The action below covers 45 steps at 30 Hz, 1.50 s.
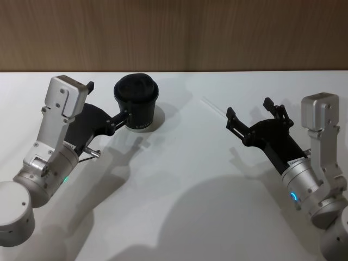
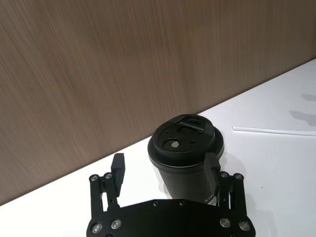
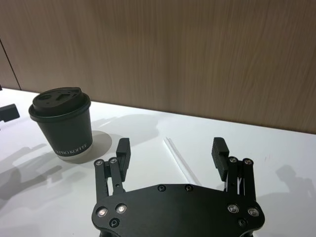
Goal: Pick up the straw with one hand, pass it to the other hand, and insert it into the cup.
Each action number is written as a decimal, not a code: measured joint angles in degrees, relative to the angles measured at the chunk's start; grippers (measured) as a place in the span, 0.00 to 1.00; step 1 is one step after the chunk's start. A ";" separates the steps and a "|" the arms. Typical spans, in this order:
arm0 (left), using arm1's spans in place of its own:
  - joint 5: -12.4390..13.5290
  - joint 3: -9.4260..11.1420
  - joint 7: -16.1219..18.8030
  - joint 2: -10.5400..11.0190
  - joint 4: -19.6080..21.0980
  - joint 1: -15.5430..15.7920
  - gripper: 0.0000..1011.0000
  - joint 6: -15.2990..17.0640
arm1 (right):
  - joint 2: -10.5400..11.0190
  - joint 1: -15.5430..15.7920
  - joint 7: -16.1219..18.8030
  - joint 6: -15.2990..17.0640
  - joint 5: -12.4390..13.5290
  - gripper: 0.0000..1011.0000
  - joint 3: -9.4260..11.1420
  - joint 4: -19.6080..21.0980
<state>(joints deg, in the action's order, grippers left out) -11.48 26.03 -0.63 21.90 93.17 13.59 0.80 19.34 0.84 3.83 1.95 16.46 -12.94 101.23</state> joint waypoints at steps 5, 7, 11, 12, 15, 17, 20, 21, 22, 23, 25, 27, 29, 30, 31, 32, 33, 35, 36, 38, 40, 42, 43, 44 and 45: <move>0.00 0.00 0.00 0.00 0.00 0.00 0.99 0.00 | 0.00 0.00 0.00 0.00 0.00 0.99 0.00 0.00; 0.00 0.00 0.00 0.00 0.00 0.00 0.99 0.00 | 0.00 0.00 0.00 0.00 0.00 0.99 0.00 0.00; 0.00 0.00 0.00 0.00 0.00 0.00 0.99 0.00 | 0.00 0.00 0.00 0.00 0.00 0.99 0.00 0.00; 0.00 0.00 0.00 0.00 0.00 0.00 0.99 0.00 | 0.00 0.00 0.00 0.00 0.00 0.99 0.00 0.00; 0.00 0.00 0.00 0.00 0.00 0.00 0.99 0.00 | 0.00 0.00 0.00 0.00 0.00 0.99 0.00 0.00; 0.00 0.00 0.00 0.00 0.00 0.00 0.99 0.00 | 0.00 0.00 0.00 0.00 0.00 0.99 0.00 0.00; 0.00 0.00 0.00 0.00 0.00 0.00 0.99 0.00 | 0.00 0.00 0.00 0.00 0.00 0.99 0.00 0.00; 0.00 0.00 0.00 0.00 0.00 0.00 0.99 0.00 | 0.00 0.00 0.00 0.00 0.00 0.99 0.00 0.00; 0.00 0.00 0.00 0.00 0.00 0.00 0.99 0.00 | 0.00 0.00 0.00 0.00 0.00 0.99 0.00 0.00; 0.00 0.00 0.00 0.00 0.00 0.00 0.99 0.00 | 0.00 0.00 0.00 0.00 0.00 0.99 0.00 0.00; 0.00 0.00 0.00 0.00 0.00 0.00 0.99 0.00 | 0.00 0.00 0.00 0.00 0.00 0.99 0.00 0.00; 0.00 0.00 0.00 0.00 0.00 0.00 0.99 0.00 | 0.00 0.00 0.00 0.00 0.00 0.99 0.00 0.00; 0.00 0.00 0.00 0.00 0.00 0.00 0.99 0.00 | 0.00 0.00 0.00 0.00 0.00 0.99 0.00 0.00; 0.00 0.00 0.00 0.00 0.01 0.00 0.99 0.00 | 0.00 0.00 0.00 0.00 0.00 0.99 0.00 0.00; 0.00 0.00 0.00 0.00 0.01 0.00 0.99 0.00 | 0.00 0.00 0.00 0.00 0.00 0.99 0.00 0.00; 0.00 0.00 0.00 0.00 0.00 0.00 0.99 0.00 | 0.00 0.00 0.00 0.00 0.00 0.99 0.00 0.00; 0.00 0.00 0.00 0.00 0.00 0.00 0.99 0.00 | 0.00 0.00 0.00 0.00 0.00 0.99 0.00 0.00; 0.00 0.00 0.00 0.00 0.00 0.00 0.99 0.00 | 0.00 0.00 0.00 0.00 0.00 0.99 0.00 0.00; 0.00 0.00 0.00 0.00 0.00 0.00 0.99 0.00 | 0.00 0.00 0.00 0.00 0.00 0.99 0.00 0.00; 0.00 0.00 0.00 0.00 0.00 0.00 0.99 0.00 | 0.00 0.00 0.00 0.00 0.00 0.99 0.00 0.00; 0.00 0.00 0.00 0.00 0.00 0.00 0.99 0.00 | 0.00 0.00 0.00 0.00 0.00 0.99 0.00 0.00; 0.00 0.00 0.00 0.00 0.00 0.00 0.99 0.00 | 0.00 0.01 0.00 0.02 0.00 0.99 0.03 0.01; 0.00 0.00 0.00 0.00 0.00 0.00 0.99 0.00 | 0.00 0.02 0.00 0.03 -0.01 0.99 0.05 0.01; 0.00 0.00 0.00 0.00 0.00 0.00 0.99 0.00 | 0.08 0.08 0.00 0.11 -0.09 0.99 0.14 0.05; 0.00 0.00 0.00 0.00 0.00 0.00 0.99 0.00 | 0.16 0.11 0.00 0.18 -0.15 0.99 0.20 0.07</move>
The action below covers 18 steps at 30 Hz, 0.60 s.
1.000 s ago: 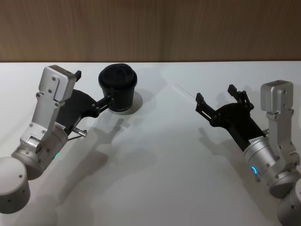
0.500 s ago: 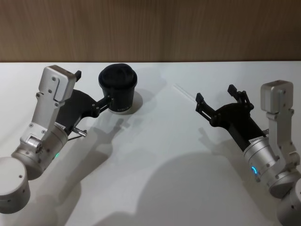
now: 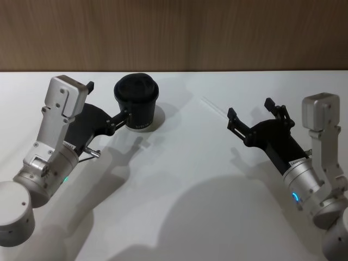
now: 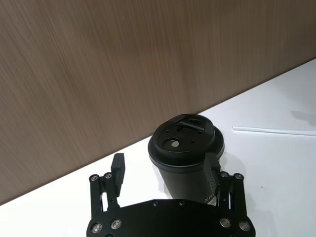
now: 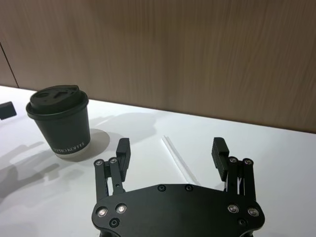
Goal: Pick up the straw with one hand, pass it to the other hand, and insert it into the cup.
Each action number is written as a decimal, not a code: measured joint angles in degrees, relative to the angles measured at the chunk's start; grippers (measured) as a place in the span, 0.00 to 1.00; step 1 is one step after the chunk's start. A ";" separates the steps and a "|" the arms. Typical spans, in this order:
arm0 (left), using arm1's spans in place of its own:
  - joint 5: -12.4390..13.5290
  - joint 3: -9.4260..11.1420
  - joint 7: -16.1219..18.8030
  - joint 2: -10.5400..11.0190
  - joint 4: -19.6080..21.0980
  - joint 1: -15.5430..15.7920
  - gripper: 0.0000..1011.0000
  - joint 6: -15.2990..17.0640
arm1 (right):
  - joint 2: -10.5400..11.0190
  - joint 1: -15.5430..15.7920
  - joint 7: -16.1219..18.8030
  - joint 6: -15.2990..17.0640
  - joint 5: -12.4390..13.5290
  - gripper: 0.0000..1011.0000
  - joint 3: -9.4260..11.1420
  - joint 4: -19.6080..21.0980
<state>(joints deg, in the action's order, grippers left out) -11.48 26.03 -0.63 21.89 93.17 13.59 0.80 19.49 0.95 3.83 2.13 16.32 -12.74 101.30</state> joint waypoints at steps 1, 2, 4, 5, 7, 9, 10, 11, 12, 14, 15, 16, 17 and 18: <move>0.00 0.00 0.00 0.00 0.00 0.00 0.99 0.00 | 0.09 0.03 0.00 0.10 -0.07 0.99 0.07 0.02; 0.00 0.00 0.00 0.00 0.00 0.00 0.99 0.00 | 0.30 0.08 0.00 0.35 -0.21 0.99 0.20 0.08; 0.00 0.00 0.00 0.00 0.00 0.00 0.99 0.00 | 0.63 0.13 0.00 0.60 -0.37 0.99 0.39 0.09; 0.00 0.00 0.00 0.00 0.00 0.00 0.99 0.00 | 1.05 0.18 0.05 0.91 -0.60 0.99 0.58 0.09; 0.00 0.00 0.00 0.00 0.00 0.00 0.99 0.00 | 1.45 0.18 0.22 1.15 -0.77 0.99 0.77 0.07; 0.00 0.00 0.00 0.00 0.00 0.00 0.99 0.00 | 2.17 0.12 0.67 1.58 -1.15 0.99 1.02 -0.19; 0.00 0.00 0.00 0.00 0.00 0.00 0.99 0.00 | 2.78 -0.06 1.03 1.79 -1.39 0.99 1.17 -0.51; 0.00 0.00 0.00 0.00 0.00 0.00 0.99 0.00 | 2.78 -0.06 1.03 1.79 -1.39 0.99 1.17 -0.51; 0.00 0.00 0.00 0.00 0.00 0.00 0.99 0.00 | 3.32 -0.28 1.49 2.00 -1.59 0.99 1.27 -0.84; 0.00 0.00 0.00 0.00 0.00 0.00 0.99 0.00 | 3.80 -0.55 2.05 2.22 -1.80 0.99 1.36 -1.23; 0.00 0.00 0.00 0.00 0.00 0.00 0.99 0.00 | 4.31 -0.92 2.63 2.51 -1.92 0.99 1.44 -1.73; 0.00 0.00 0.00 0.00 0.00 0.00 0.99 0.00 | 4.50 -1.08 2.81 2.59 -1.93 0.99 1.46 -1.94; 0.00 0.00 0.00 0.00 0.00 0.00 0.99 0.00 | 4.89 -1.50 3.49 2.95 -1.95 0.99 1.52 -2.37; 0.00 0.00 0.00 0.00 0.00 0.00 0.99 0.00 | 5.05 -1.68 3.79 3.11 -1.95 0.99 1.56 -2.65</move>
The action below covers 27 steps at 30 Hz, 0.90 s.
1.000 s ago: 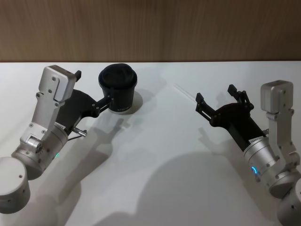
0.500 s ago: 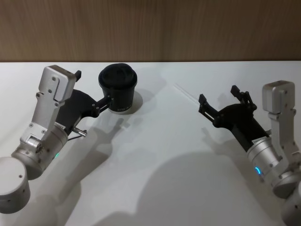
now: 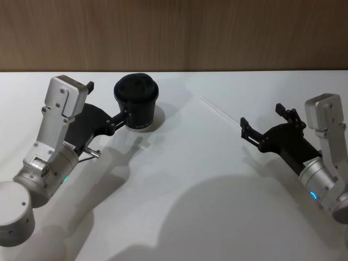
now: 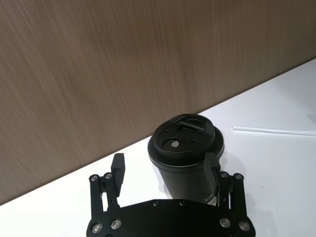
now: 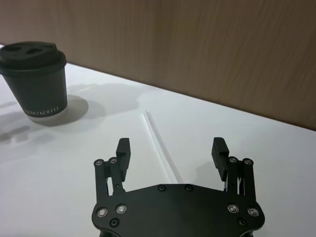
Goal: Pick up the straw with one hand, pass it to the other hand, and insert it into the cup.
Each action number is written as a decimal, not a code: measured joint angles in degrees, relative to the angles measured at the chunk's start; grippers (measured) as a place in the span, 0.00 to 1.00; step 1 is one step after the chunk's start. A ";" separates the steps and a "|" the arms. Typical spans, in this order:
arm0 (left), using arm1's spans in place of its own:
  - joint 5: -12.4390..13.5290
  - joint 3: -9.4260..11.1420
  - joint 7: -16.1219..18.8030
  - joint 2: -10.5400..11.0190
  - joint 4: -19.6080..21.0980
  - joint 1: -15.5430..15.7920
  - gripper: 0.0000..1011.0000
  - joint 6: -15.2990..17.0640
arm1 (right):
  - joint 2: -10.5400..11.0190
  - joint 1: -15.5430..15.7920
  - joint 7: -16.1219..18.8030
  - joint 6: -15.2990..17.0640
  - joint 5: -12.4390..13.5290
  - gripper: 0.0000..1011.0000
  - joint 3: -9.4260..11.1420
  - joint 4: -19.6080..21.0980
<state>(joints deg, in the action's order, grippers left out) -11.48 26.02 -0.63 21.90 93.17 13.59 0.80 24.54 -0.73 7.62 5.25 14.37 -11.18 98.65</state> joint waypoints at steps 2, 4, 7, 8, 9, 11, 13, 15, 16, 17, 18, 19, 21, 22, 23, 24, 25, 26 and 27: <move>0.00 0.00 0.00 0.00 0.00 0.00 0.99 0.00 | 0.29 -0.36 0.63 0.38 0.03 0.99 0.04 -0.41; 0.00 0.00 0.00 0.00 0.00 0.00 0.99 0.00 | 0.67 -0.95 1.77 1.07 0.23 0.99 0.05 -1.13; 0.00 0.00 0.00 0.00 0.00 0.00 0.99 0.00 | 1.11 -1.94 3.18 1.99 0.66 0.99 0.03 -2.17; 0.00 0.00 0.00 0.00 0.00 0.00 0.99 0.00 | 1.19 -2.16 3.60 2.32 0.79 0.99 0.02 -2.40; 0.00 0.00 0.00 0.00 0.01 0.00 0.99 0.00 | 1.29 -2.47 3.90 2.58 0.88 0.99 -0.02 -2.61; 0.00 0.00 0.00 0.00 0.00 0.00 0.99 0.00 | 1.49 -3.13 4.75 3.33 1.14 0.99 -0.11 -3.36; 0.00 0.00 0.00 0.00 0.00 0.00 0.99 0.00 | 1.63 -3.74 5.59 4.24 1.45 0.99 -0.14 -3.95; 0.00 0.00 0.00 0.00 0.00 0.00 0.99 0.00 | 1.70 -4.35 6.25 5.12 1.81 0.99 -0.13 -4.52; 0.00 0.00 0.00 0.00 0.00 0.00 0.99 0.00 | 1.71 -4.53 6.54 5.48 1.99 0.99 -0.11 -4.69; 0.00 0.00 0.00 0.00 0.00 0.00 0.99 0.00 | 1.71 -4.76 6.72 5.78 2.16 0.99 -0.04 -4.88; 0.00 0.00 0.00 0.00 0.00 0.00 0.99 0.00 | 1.71 -4.88 6.89 6.06 2.32 0.99 0.01 -5.00; 0.00 0.00 0.00 0.00 0.00 0.00 0.99 0.00 | 1.70 -5.24 7.23 6.76 2.77 0.99 0.20 -5.40; 0.00 0.00 0.00 0.00 0.00 0.00 0.99 0.00 | 1.64 -5.55 7.51 7.37 3.21 0.99 0.47 -5.80; 0.00 0.00 0.00 0.00 0.00 0.00 0.99 0.00 | 1.61 -5.80 7.77 7.89 3.67 0.99 0.73 -6.12; 0.00 0.00 0.00 0.00 0.00 0.00 0.99 0.00 | 1.60 -5.92 7.89 8.13 3.90 0.99 0.82 -6.24; 0.00 0.00 0.00 -0.01 0.00 0.00 0.99 0.00 | 1.59 -6.05 8.00 8.40 4.22 0.99 1.02 -6.46; 0.00 0.00 0.00 0.00 0.00 0.00 0.99 0.00 | 1.57 -6.28 8.29 8.93 4.68 0.99 1.27 -6.76; 0.00 0.00 0.00 0.00 0.00 0.00 0.99 0.00 | 1.56 -6.42 8.39 9.16 4.92 0.99 1.43 -6.95; 0.00 0.00 0.00 0.00 0.00 0.00 0.99 0.00 | 1.55 -6.53 8.50 9.37 5.13 0.99 1.54 -7.08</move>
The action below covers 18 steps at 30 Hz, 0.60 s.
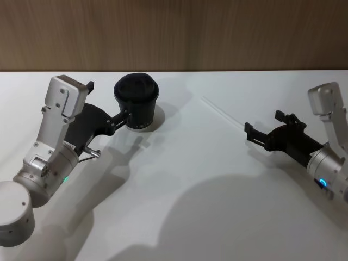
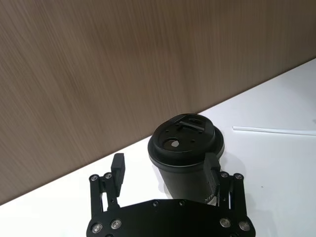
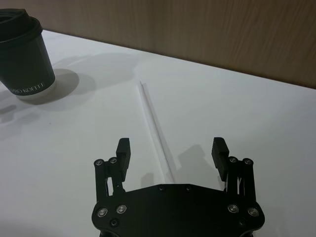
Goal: Pick up the straw with one hand, pass it to the other hand, and insert it into the cup.
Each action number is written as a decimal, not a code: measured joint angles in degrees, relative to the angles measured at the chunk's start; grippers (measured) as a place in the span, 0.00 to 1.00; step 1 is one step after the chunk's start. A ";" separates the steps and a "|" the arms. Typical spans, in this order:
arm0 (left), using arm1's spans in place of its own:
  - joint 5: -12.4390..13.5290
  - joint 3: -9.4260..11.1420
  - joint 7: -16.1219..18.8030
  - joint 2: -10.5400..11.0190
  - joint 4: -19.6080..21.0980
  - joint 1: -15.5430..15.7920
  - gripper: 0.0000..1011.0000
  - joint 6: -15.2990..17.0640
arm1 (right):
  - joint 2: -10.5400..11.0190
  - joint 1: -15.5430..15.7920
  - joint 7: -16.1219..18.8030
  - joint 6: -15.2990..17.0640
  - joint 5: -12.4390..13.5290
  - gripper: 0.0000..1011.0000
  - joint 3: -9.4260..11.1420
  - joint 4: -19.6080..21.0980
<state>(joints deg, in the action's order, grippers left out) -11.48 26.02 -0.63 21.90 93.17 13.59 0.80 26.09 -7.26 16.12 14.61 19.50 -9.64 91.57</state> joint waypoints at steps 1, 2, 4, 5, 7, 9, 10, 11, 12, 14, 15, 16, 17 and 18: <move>0.00 0.00 0.00 0.00 0.00 0.00 0.99 0.00 | 0.00 -0.10 0.12 0.17 0.21 0.99 0.11 -0.13; 0.00 0.00 0.00 0.00 0.00 0.00 0.99 0.00 | -0.01 -0.20 0.23 0.33 0.40 0.99 0.20 -0.29; 0.00 0.00 0.00 0.00 0.00 0.00 0.99 0.00 | 0.00 -0.54 0.65 0.86 1.14 0.99 0.49 -0.80; 0.00 0.00 0.00 0.00 0.00 0.00 0.99 0.00 | 0.01 -0.63 0.73 0.95 1.27 0.99 0.56 -0.97; 0.00 0.00 0.00 0.00 0.01 0.00 0.99 0.00 | 0.05 -0.78 0.93 1.16 1.59 0.99 0.64 -1.23; 0.00 0.00 0.00 0.00 0.00 0.00 0.99 0.00 | 0.11 -0.93 1.22 1.33 1.92 0.99 0.69 -1.49; 0.00 0.00 0.00 0.00 0.00 0.00 0.99 0.00 | 0.20 -1.05 1.41 1.44 2.09 0.99 0.70 -1.70; 0.00 0.00 0.00 0.00 0.00 0.00 0.99 0.00 | 0.25 -1.10 1.52 1.50 2.16 0.99 0.69 -1.79; 0.00 0.00 0.00 0.00 0.00 0.00 0.99 0.00 | 0.32 -1.16 1.60 1.56 2.20 0.99 0.65 -1.88; 0.00 0.00 0.00 0.00 0.00 0.00 0.99 0.00 | 0.46 -1.28 1.77 1.69 2.26 0.99 0.53 -2.03; 0.00 0.00 0.00 0.00 0.00 0.00 0.99 0.00 | 0.61 -1.36 1.99 1.78 2.26 0.99 0.40 -2.12; 0.00 0.00 0.00 0.00 0.00 0.00 0.99 0.00 | 0.73 -1.44 2.07 1.84 2.27 0.99 0.25 -2.20; 0.00 0.00 0.00 0.00 0.00 0.00 0.99 0.00 | 0.99 -1.61 2.32 2.02 2.20 0.99 -0.05 -2.34; 0.00 0.00 0.00 0.00 0.00 0.00 0.99 0.00 | 1.10 -1.69 2.43 2.09 2.17 0.99 -0.21 -2.41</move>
<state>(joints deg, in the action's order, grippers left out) -11.48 26.02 -0.63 21.89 93.18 13.59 0.80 27.19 -8.94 18.56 16.71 21.67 -9.84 89.15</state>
